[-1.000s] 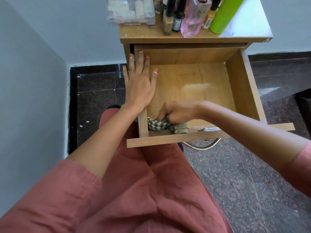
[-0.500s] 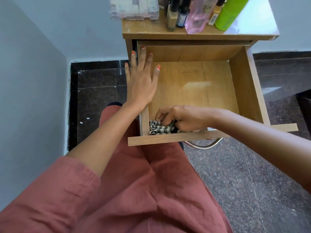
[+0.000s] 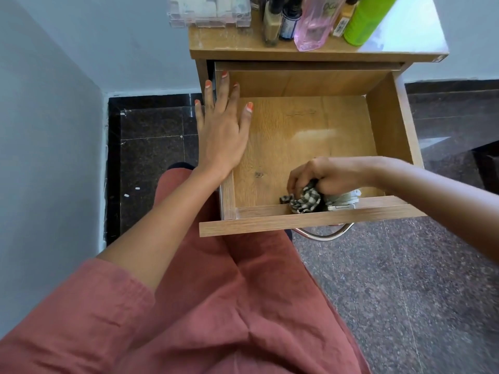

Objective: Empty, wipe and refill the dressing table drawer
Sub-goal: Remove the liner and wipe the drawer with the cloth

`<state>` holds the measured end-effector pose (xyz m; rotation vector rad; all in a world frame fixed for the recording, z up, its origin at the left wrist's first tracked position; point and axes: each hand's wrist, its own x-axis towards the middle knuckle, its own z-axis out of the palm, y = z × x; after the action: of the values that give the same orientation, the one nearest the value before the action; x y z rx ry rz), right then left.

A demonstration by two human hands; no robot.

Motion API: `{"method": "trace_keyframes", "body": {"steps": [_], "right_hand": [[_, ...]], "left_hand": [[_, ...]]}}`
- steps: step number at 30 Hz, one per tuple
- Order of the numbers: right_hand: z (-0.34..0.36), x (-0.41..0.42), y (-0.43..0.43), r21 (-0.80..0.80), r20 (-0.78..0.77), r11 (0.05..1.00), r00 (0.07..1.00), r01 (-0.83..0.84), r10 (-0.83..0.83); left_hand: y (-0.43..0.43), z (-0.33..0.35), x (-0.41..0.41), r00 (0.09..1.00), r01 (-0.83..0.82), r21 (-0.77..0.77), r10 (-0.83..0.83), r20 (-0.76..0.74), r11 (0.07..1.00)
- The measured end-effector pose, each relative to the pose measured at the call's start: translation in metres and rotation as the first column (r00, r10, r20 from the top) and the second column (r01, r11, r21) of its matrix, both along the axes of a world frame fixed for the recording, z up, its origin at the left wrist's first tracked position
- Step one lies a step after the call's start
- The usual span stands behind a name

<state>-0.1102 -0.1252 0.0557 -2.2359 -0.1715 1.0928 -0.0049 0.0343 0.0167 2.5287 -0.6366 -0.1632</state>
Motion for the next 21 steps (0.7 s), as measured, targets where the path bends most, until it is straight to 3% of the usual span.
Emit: {"method": "trace_keyframes", "body": {"steps": [4,8,14,18,21], "right_hand": [[-0.009,0.007,0.033,0.177,0.078,0.983,0.996,-0.058,0.045],[-0.019,0.01,0.051,0.199,0.192,0.975,0.98,-0.097,0.059],[-0.011,0.001,0.043,0.266,0.333,0.956,0.919,0.123,-0.211],[0.0,-0.006,0.062,0.07,0.516,0.994,0.856,-0.084,0.036],[0.002,-0.006,0.069,-0.101,0.614,0.987,0.773,-0.122,0.158]], "left_hand": [[0.0,-0.001,0.001,1.0,-0.003,-0.01,0.003,-0.005,1.0],[0.0,-0.002,0.002,1.0,-0.002,-0.05,0.001,-0.016,0.999],[0.001,-0.003,0.004,0.996,-0.001,-0.167,-0.013,-0.085,0.986],[0.002,0.0,0.006,0.989,0.012,-0.206,-0.041,-0.14,0.979],[0.007,0.01,0.004,0.962,-0.031,-0.316,-0.058,-0.267,0.948]]}}
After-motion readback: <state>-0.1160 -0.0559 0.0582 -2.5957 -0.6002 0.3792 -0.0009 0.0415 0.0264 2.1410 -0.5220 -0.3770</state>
